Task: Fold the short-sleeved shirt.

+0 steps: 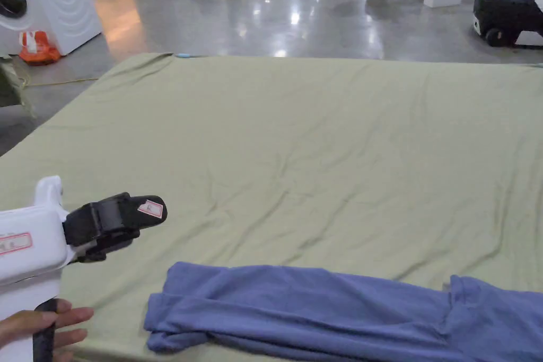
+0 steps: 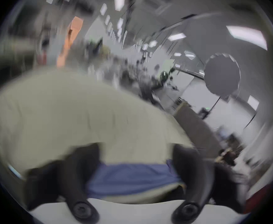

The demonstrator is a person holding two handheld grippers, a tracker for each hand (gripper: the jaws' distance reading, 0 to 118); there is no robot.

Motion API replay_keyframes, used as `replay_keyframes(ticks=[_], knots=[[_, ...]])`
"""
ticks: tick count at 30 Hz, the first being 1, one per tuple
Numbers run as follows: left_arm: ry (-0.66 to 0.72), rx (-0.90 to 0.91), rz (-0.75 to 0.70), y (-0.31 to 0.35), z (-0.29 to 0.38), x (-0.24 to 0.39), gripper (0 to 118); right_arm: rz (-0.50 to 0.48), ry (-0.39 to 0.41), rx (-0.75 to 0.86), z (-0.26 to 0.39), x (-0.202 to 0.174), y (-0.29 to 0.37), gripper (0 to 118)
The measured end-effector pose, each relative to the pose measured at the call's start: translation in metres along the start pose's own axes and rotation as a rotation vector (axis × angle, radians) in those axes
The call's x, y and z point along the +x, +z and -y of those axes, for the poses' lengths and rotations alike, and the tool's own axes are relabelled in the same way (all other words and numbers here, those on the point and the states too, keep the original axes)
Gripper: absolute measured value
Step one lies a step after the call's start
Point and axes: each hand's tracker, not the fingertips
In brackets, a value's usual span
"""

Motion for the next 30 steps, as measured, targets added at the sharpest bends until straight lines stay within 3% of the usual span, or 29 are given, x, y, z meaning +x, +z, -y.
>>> replay_keyframes(ticks=[1,3,7,9,12,13,14,16,17,18,22,25,28,30], knots=[[0.150,-0.071,0.034,-0.008,-0.010,-0.049,116,0.001,0.009,-0.026,0.004,0.000,0.001,2],[0.299,-0.112,-0.068,-0.020,-0.003,-0.101,116,-0.005,0.015,-0.055,0.009,-0.001,0.005,2],[0.277,-0.224,-0.193,-0.043,0.029,-0.122,115,-0.022,0.004,-0.071,0.012,-0.014,0.005,2],[0.277,-0.193,-0.035,-0.045,0.041,-0.105,115,-0.018,0.009,-0.079,0.012,-0.016,0.002,2],[0.375,-0.216,0.078,-0.065,0.057,-0.101,113,-0.020,0.026,-0.109,0.013,-0.017,-0.004,2],[0.396,-0.234,0.108,-0.072,0.063,-0.102,92,-0.022,0.022,-0.118,0.014,-0.018,-0.005,2],[0.388,-0.246,0.117,-0.080,0.068,-0.098,80,-0.026,0.021,-0.125,0.014,-0.018,-0.005,2],[0.338,-0.338,-0.044,-0.105,0.080,-0.088,48,-0.031,0.018,-0.124,0.013,-0.020,-0.006,2],[0.303,-0.325,-0.142,-0.102,0.056,-0.112,9,-0.032,0.019,-0.123,0.012,-0.021,-0.005,2],[0.300,-0.291,-0.046,-0.101,0.051,-0.108,9,-0.032,0.025,-0.125,0.011,-0.021,-0.003,2],[0.051,-0.276,-0.171,-0.090,0.033,-0.051,9,-0.023,0.038,-0.120,0.008,-0.016,0.000,2],[-0.103,-0.276,-0.131,-0.096,0.039,0.030,9,-0.023,0.035,-0.123,0.009,-0.013,-0.002,2],[-0.251,-0.339,-0.120,-0.137,0.066,0.096,9,-0.024,0.030,-0.133,0.013,-0.012,-0.006,2],[-0.258,-0.401,-0.098,-0.176,0.074,0.099,9,-0.024,0.017,-0.138,0.017,-0.011,-0.006,2]])
